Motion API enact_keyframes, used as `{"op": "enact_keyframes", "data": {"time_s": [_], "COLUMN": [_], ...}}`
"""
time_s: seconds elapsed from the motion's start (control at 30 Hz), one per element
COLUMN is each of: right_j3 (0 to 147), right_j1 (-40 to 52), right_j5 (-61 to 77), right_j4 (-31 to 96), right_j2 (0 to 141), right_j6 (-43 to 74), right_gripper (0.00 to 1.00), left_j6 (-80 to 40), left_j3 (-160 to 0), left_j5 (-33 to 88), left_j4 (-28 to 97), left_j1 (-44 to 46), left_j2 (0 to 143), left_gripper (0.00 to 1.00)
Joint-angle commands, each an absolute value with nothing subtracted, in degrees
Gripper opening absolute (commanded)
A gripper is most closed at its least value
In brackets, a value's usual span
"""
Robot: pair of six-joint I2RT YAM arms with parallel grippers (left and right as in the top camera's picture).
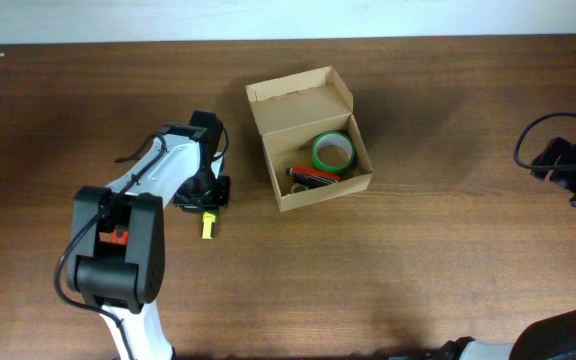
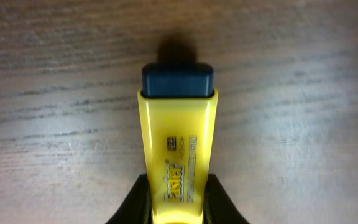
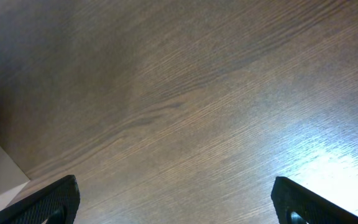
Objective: Pack container
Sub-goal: 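Move the left gripper to the yellow highlighter and grasp it, then lower the highlighter into the box and open the left gripper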
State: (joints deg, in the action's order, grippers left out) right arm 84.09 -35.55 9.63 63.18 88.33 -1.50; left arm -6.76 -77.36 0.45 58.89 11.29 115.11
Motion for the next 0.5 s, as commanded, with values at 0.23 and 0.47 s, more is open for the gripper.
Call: {"op": "enact_keyframes", "data": {"time_s": [0.23, 0.47], "right_j3": [83.8, 83.8], "right_j1": [-35.6, -35.6], "right_j5": [10.3, 10.4], "right_j4": [63.2, 63.2], "right_j2": [87.9, 87.9], "right_j6": [-1.0, -1.0], "right_gripper": [0.99, 0.99], "left_j6": [21.3, 32.0], "left_j3": [-110.0, -131.6], "left_j5": [1.1, 3.7], "left_j4": [73.5, 80.0], "left_j1": [11.6, 17.1], "left_j2": [115.4, 118.4], "left_gripper": [0.01, 0.01]}}
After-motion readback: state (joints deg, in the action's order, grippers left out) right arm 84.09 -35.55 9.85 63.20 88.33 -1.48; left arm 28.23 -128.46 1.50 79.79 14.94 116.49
